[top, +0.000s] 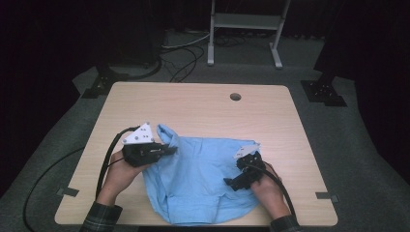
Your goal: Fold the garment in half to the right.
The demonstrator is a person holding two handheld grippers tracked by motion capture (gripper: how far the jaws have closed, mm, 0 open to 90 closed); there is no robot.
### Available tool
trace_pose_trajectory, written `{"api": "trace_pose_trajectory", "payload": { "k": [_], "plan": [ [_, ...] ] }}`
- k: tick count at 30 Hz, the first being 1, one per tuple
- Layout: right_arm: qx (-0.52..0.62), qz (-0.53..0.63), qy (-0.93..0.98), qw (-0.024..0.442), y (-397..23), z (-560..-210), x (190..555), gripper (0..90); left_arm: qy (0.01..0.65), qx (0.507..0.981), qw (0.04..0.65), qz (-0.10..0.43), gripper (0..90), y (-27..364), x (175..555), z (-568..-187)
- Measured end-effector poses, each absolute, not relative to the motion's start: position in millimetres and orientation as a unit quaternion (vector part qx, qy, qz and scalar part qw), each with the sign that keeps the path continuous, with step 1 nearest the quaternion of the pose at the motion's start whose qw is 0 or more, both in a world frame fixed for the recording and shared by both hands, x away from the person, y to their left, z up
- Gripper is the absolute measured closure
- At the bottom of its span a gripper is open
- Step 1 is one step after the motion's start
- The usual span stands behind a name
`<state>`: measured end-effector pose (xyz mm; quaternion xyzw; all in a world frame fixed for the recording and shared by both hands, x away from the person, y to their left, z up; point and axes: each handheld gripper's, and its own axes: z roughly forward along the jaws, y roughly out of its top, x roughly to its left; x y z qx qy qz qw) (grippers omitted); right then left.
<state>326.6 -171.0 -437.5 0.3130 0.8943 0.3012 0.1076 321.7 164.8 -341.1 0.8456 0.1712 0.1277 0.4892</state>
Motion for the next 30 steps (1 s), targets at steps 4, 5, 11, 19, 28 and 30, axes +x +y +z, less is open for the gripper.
{"api": "trace_pose_trajectory", "payload": {
  "k": [4,5,11,19,28,30],
  "plan": [
    [0.314,0.306,0.892,0.109,-152,-438,328,0.0,0.157,0.844,0.496,0.128,86.5,152,327,-332],
    [0.314,0.307,0.892,0.111,-147,-438,328,0.0,0.155,0.844,0.498,0.128,86.5,149,328,-330],
    [0.317,0.311,0.889,0.113,-120,-438,332,0.0,0.140,0.840,0.507,0.130,86.5,132,332,-322],
    [0.279,0.308,0.903,0.105,-133,-427,333,0.1,0.148,0.835,0.512,0.140,86.5,144,332,-315],
    [0.247,0.290,0.920,0.096,-177,-425,337,0.1,0.149,0.833,0.513,0.146,86.5,150,330,-312],
    [0.233,0.287,0.925,0.087,-177,-429,338,0.0,0.148,0.833,0.513,0.146,86.5,150,330,-311]
  ]
}}
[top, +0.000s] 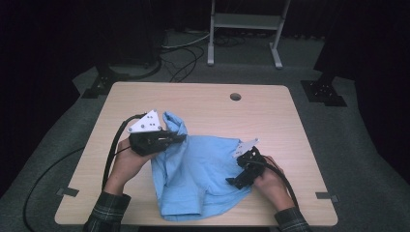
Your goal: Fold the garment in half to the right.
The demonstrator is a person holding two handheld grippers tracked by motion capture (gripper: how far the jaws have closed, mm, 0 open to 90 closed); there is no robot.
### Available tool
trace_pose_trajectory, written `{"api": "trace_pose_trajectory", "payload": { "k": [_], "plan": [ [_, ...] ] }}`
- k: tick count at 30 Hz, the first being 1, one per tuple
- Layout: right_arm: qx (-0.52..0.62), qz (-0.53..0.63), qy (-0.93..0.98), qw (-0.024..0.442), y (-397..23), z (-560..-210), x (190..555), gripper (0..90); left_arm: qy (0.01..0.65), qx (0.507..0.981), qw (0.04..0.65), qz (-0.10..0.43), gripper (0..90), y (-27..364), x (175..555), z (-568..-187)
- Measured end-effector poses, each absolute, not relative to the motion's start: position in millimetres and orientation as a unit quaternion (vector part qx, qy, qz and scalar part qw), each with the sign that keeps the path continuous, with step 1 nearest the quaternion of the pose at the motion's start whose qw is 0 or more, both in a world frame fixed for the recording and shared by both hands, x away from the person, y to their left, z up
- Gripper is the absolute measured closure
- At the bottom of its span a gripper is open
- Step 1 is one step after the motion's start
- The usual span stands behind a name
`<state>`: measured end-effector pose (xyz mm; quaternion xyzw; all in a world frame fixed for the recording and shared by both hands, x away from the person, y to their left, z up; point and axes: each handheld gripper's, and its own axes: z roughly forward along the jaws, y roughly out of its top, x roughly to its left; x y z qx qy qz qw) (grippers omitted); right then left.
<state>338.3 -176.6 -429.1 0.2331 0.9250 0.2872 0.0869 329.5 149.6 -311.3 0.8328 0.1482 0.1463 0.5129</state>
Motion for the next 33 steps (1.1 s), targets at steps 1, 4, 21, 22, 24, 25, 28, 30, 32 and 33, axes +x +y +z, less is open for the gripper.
{"api": "trace_pose_trajectory", "payload": {
  "k": [1,4,21,22,24,25,28,30,32,33],
  "plan": [
    [0.230,0.287,0.926,0.086,-175,-431,338,0.0,0.147,0.833,0.512,0.147,86.5,150,330,-311],
    [0.230,0.294,0.925,0.076,-170,-435,339,0.0,0.145,0.834,0.512,0.148,86.5,148,330,-308],
    [0.220,0.339,0.911,0.081,-103,-441,332,0.0,0.117,0.838,0.520,0.120,86.5,106,338,-315],
    [0.219,0.338,0.912,0.078,-104,-441,331,0.0,0.116,0.839,0.519,0.115,86.5,103,339,-320],
    [0.211,0.339,0.914,0.074,-107,-440,330,0.0,0.114,0.839,0.522,0.101,86.4,97,342,-330],
    [0.207,0.340,0.915,0.072,-109,-440,330,0.0,0.115,0.840,0.522,0.095,86.4,94,343,-334],
    [0.196,0.343,0.917,0.064,-115,-440,329,0.0,0.119,0.842,0.520,0.079,86.4,86,346,-348],
    [0.191,0.345,0.917,0.059,-119,-439,327,0.0,0.117,0.847,0.514,0.069,86.4,82,347,-357],
    [0.187,0.349,0.916,0.056,-125,-437,326,0.0,0.119,0.850,0.509,0.059,86.4,78,349,-365],
    [0.186,0.352,0.916,0.054,-129,-436,325,0.0,0.120,0.852,0.507,0.053,86.4,76,349,-369]
  ]
}}
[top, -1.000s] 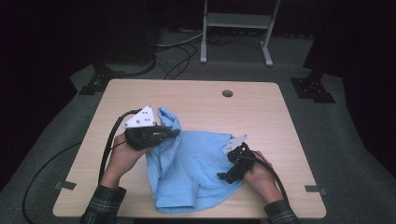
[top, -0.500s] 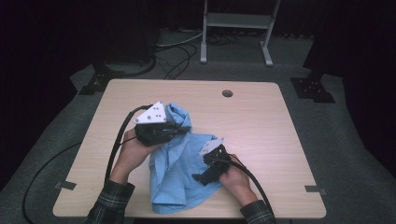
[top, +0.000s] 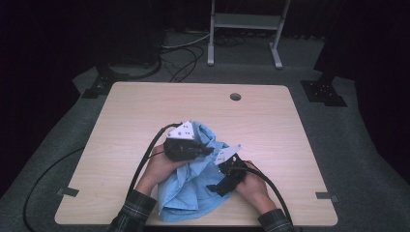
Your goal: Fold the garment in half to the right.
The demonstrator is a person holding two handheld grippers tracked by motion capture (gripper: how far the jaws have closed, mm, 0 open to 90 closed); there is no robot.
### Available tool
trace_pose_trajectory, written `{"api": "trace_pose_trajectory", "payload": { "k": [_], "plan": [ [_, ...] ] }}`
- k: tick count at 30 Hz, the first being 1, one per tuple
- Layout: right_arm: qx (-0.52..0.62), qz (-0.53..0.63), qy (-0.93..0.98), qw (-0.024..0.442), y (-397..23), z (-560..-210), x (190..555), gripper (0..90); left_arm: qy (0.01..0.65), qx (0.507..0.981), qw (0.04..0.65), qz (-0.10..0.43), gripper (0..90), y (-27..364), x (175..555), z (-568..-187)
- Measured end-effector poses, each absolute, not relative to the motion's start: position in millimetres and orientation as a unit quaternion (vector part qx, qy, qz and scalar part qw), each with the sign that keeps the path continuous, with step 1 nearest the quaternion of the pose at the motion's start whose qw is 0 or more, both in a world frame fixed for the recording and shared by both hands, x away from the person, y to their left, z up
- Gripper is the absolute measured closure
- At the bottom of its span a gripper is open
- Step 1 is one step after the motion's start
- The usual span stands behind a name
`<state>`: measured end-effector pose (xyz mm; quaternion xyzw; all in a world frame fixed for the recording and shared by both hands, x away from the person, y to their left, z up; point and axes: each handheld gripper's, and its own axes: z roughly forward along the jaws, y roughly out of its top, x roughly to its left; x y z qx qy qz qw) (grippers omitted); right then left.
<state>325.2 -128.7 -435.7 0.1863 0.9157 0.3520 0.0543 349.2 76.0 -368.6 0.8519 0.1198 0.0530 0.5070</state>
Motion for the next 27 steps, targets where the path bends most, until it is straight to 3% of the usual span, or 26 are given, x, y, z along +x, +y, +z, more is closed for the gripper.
{"api": "trace_pose_trajectory", "payload": {
  "k": [15,22,27],
  "plan": [
    [0.198,0.355,0.910,0.082,-164,-418,324,0.0,0.119,0.888,0.445,0.001,84.3,49,356,-415],
    [0.205,0.360,0.905,0.092,-171,-413,324,0.0,0.113,0.890,0.442,-0.011,65.5,45,355,-416],
    [0.209,0.366,0.902,0.095,-175,-410,325,0.0,0.108,0.883,0.456,-0.014,46.0,47,354,-412]
  ]
}}
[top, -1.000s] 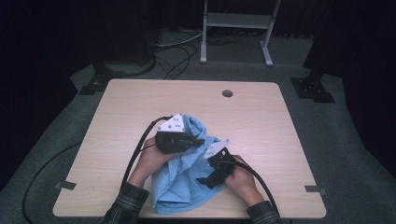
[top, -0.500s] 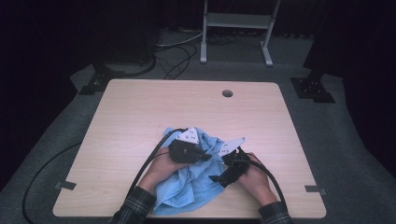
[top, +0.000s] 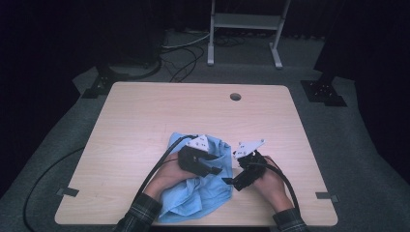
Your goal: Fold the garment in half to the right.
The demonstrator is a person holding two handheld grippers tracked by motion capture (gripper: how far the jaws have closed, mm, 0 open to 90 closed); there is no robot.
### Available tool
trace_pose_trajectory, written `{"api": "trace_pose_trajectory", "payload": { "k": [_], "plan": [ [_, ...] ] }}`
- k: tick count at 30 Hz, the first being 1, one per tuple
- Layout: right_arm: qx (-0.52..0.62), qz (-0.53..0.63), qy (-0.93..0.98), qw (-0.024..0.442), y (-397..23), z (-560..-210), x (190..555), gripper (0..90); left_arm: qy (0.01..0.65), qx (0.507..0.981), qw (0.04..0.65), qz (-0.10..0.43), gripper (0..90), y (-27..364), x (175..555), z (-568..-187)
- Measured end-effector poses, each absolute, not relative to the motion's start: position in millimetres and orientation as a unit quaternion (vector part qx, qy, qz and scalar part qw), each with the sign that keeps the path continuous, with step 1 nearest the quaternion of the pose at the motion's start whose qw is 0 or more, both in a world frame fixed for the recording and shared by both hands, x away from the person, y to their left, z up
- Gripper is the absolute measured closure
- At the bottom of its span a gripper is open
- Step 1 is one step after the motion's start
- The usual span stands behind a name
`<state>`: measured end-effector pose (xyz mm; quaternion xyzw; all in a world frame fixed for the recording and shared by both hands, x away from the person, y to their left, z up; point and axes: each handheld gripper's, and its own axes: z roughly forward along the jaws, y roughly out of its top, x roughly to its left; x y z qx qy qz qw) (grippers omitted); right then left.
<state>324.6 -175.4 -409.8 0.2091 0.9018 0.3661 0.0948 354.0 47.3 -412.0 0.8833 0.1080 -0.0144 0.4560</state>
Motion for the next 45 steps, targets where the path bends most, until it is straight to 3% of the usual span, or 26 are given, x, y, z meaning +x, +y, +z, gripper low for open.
{"api": "trace_pose_trajectory", "payload": {
  "k": [8,16,24,29,32,42,45],
  "plan": [
    [0.216,0.372,0.897,0.100,-184,-404,326,0.0,0.095,0.867,0.488,0.011,19.1,51,344,-388],
    [0.218,0.377,0.895,0.098,-188,-396,327,0.0,0.072,0.842,0.533,0.046,8.7,70,331,-340],
    [0.197,0.403,0.888,0.097,-172,-367,337,0.0,0.119,0.843,0.512,0.114,1.2,121,348,-322],
    [0.195,0.426,0.879,0.090,-149,-352,349,0.0,0.162,0.849,0.479,0.152,1.1,149,363,-330],
    [0.192,0.430,0.878,0.085,-127,-347,362,0.0,0.178,0.859,0.457,0.149,1.1,159,371,-345],
    [0.200,0.408,0.889,0.055,-82,-373,390,0.0,0.170,0.906,0.365,0.128,1.0,136,381,-412],
    [0.205,0.385,0.899,0.048,-76,-385,394,0.0,0.189,0.900,0.370,0.130,0.0,132,384,-421]
  ]
}}
